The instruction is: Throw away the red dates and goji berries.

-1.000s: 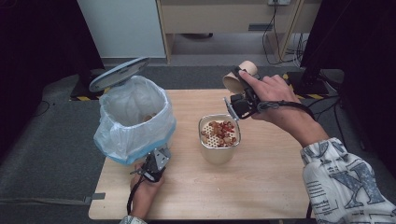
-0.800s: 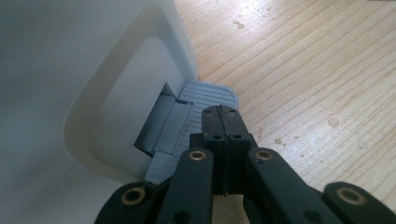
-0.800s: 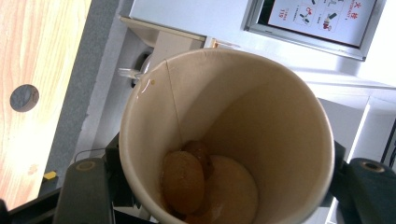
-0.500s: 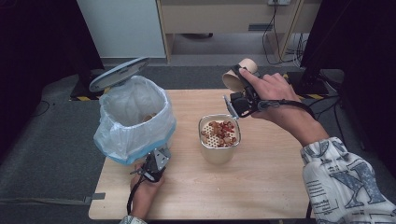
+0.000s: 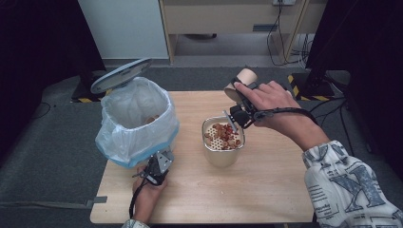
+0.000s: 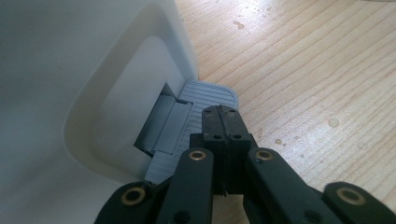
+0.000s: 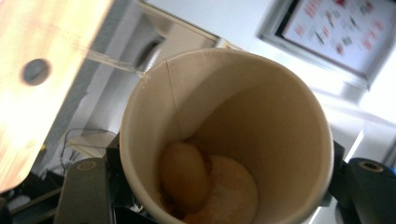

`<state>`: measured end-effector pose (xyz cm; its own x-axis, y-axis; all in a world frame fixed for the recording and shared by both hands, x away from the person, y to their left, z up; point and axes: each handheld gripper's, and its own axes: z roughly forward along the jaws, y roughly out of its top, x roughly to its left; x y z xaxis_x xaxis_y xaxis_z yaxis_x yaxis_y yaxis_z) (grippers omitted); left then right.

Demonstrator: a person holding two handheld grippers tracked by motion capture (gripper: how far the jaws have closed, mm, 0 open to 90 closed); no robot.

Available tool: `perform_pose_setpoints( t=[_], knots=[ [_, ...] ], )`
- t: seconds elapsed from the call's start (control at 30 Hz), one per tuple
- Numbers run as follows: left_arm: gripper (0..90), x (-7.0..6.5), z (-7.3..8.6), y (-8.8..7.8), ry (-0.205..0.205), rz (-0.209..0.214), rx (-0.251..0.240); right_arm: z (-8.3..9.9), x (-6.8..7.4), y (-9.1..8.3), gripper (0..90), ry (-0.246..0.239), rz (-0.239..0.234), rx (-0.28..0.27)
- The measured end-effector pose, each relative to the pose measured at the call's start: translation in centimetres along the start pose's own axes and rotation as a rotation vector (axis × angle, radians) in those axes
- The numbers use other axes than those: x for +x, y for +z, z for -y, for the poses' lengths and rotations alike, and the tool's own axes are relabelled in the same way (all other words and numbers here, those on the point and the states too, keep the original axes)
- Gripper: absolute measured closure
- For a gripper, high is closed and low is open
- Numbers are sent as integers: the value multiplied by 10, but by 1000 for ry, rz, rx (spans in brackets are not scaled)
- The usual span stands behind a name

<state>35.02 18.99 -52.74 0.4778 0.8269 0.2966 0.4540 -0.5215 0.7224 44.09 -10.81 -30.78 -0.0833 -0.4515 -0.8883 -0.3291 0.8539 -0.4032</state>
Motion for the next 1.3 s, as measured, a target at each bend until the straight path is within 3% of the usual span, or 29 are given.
perform_pose_setpoints(
  t=[0.07, 0.17, 0.23, 0.27, 0.37, 0.57, 0.67, 0.83, 0.97, 1.3],
  knots=[
    [896, 0, 0, 0, -1, 0, 0, 2, -3, 1, 324, 45, 15, 2],
    [895, 0, 0, 0, -1, 1, -1, -8, 8, 2, 324, -50, -28, -23],
    [895, 0, 0, 0, 0, 1, 0, -2, 5, 3, 324, 18, 1, 3],
    [895, 0, 0, 0, 4, 0, 4, -2, 6, 4, 324, 17, -1, 6],
    [896, 0, 0, 0, 0, 0, 1, -12, 21, 6, 321, -78, -66, -11],
    [896, 0, 0, 0, -1, 0, 2, -9, 29, 12, 318, -8, -90, -4],
    [895, 0, 0, 0, -2, 1, 1, -7, 29, 13, 317, 5, -92, -7],
    [896, 0, 0, 0, -2, 0, 0, -3, 26, 13, 314, 81, -89, -10],
    [895, 0, 0, 0, -3, 0, 1, 0, 25, 12, 312, 115, -96, -11],
    [896, 0, 0, 0, -4, 0, -2, 12, 31, 14, 312, 240, -106, -23]
  ],
)
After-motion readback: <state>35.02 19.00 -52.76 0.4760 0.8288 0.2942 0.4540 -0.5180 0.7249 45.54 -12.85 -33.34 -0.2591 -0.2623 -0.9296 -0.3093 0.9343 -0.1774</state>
